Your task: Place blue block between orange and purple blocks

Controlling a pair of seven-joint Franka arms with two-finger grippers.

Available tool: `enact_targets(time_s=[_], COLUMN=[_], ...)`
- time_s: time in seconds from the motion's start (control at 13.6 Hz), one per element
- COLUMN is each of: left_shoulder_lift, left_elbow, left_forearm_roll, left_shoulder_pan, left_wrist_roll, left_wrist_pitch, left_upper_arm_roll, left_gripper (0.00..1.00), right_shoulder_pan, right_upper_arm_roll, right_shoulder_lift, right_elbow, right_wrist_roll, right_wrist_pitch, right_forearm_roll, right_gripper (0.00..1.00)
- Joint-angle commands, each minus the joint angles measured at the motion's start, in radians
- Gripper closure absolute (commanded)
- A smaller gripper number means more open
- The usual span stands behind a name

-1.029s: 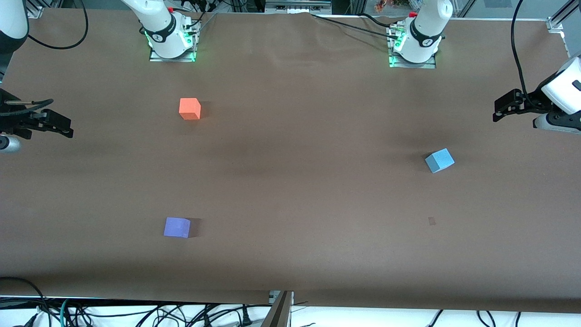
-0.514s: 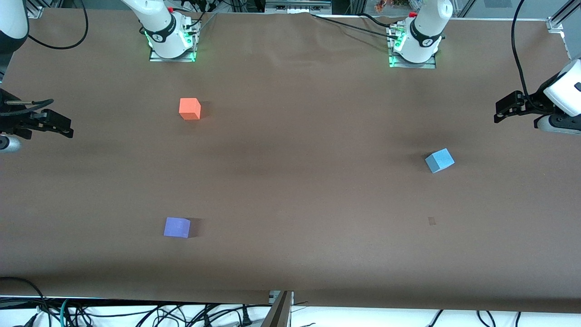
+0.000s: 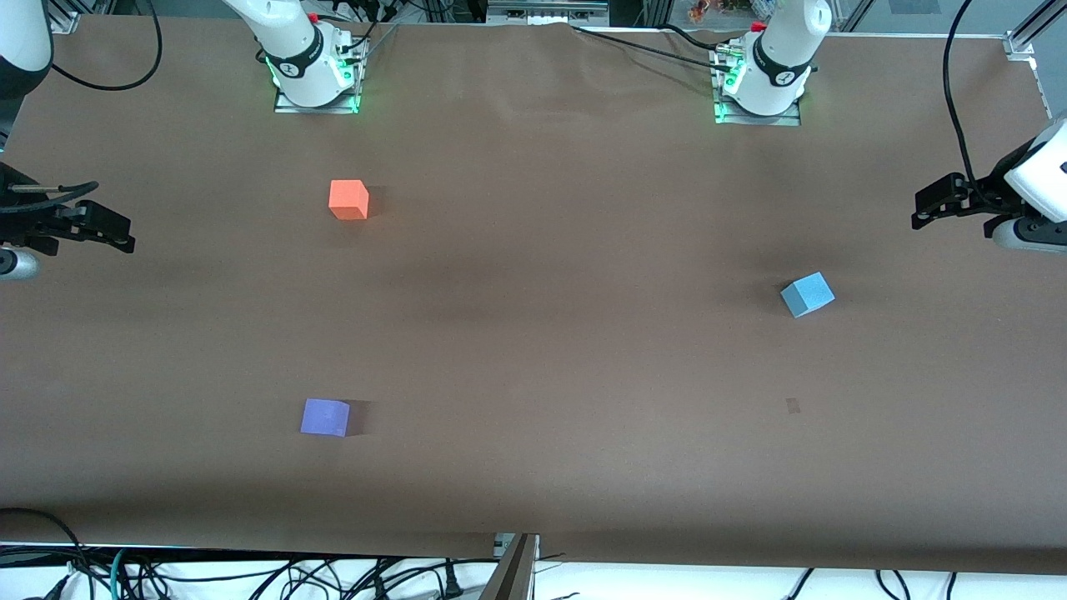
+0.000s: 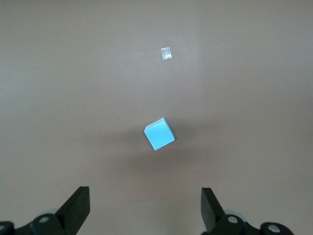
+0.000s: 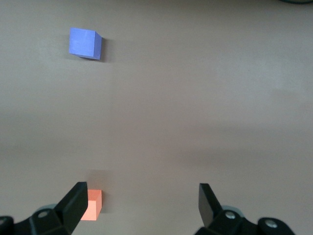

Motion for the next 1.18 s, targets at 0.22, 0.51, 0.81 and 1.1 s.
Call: enact_targets(time_s=[0.22,0.51,0.81,1.1], left_shoulder_lift=[0.085,0.134,0.175,0.177], left_elbow=[0.036,0.044,0.018,-0.124], left_forearm_roll=[-0.012,-0.024,-0.070,-0.066], left_shoulder_pan=[0.006,0.028,0.095,0.092], left_wrist_roll=[0.020,-0.012,-0.119,-0.214], left_wrist_pitch=[-0.021,-0.010,0.025,0.210], left_upper_arm_roll=[-0.002,-0.001,-0.001,-0.009], left_gripper=[0.00,0.00,0.00,0.00], right_shoulder_pan=[0.002,0.002,0.002,0.002], right_upper_arm_roll=[0.001,0.001,0.001,0.001], right_shoulder_lift=[0.004,0.004,0.004,0.004], right_elbow=[0.015,0.015,0.015,0.015], right_wrist_roll=[0.012,0.012,0.012,0.012], right_wrist_pitch=[-0.013,-0.013,-0.013,-0.013], right_forearm_roll=[0.004,0.004,0.006,0.006], right_gripper=[0.00,0.00,0.00,0.00])
